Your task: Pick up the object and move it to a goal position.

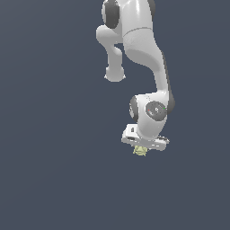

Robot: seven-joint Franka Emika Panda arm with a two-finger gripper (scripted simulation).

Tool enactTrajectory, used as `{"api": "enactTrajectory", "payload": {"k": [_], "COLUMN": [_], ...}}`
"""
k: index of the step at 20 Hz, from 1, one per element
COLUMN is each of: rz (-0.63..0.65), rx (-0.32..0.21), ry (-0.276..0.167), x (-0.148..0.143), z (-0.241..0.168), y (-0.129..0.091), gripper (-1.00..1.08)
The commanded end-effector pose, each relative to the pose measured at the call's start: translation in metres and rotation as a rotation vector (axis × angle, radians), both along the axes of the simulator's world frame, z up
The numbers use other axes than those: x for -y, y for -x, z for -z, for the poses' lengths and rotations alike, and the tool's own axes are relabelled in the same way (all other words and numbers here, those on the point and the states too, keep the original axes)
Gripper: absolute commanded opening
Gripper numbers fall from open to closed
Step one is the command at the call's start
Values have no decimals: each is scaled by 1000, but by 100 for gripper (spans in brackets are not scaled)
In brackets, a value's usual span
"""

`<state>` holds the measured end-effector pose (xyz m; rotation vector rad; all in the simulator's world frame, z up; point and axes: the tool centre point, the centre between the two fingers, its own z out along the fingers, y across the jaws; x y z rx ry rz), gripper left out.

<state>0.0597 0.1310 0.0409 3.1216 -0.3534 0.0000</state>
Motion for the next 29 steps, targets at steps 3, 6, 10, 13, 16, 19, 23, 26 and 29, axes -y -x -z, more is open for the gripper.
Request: {"api": "enactTrajectory", "payload": {"k": [3,6,10,13,16,19,23,26,29], "rz": [0,0,0,0,0,0,0,0,0], "rx": [0,0,0,0,0,0,0,0,0], "ry": [0,0,0,0,0,0,0,0,0], "x": [0,0,1,2,2,3,3,3,3], "z": [-3,-11,-25,-39,-53,-63,-71,-74,-75], "y": [-2,-8,-18,-28,-39,-47,-54,-57,-58], "gripper": [-100,-100,-100,-100,-100,-100,-100,-100,-100]}}
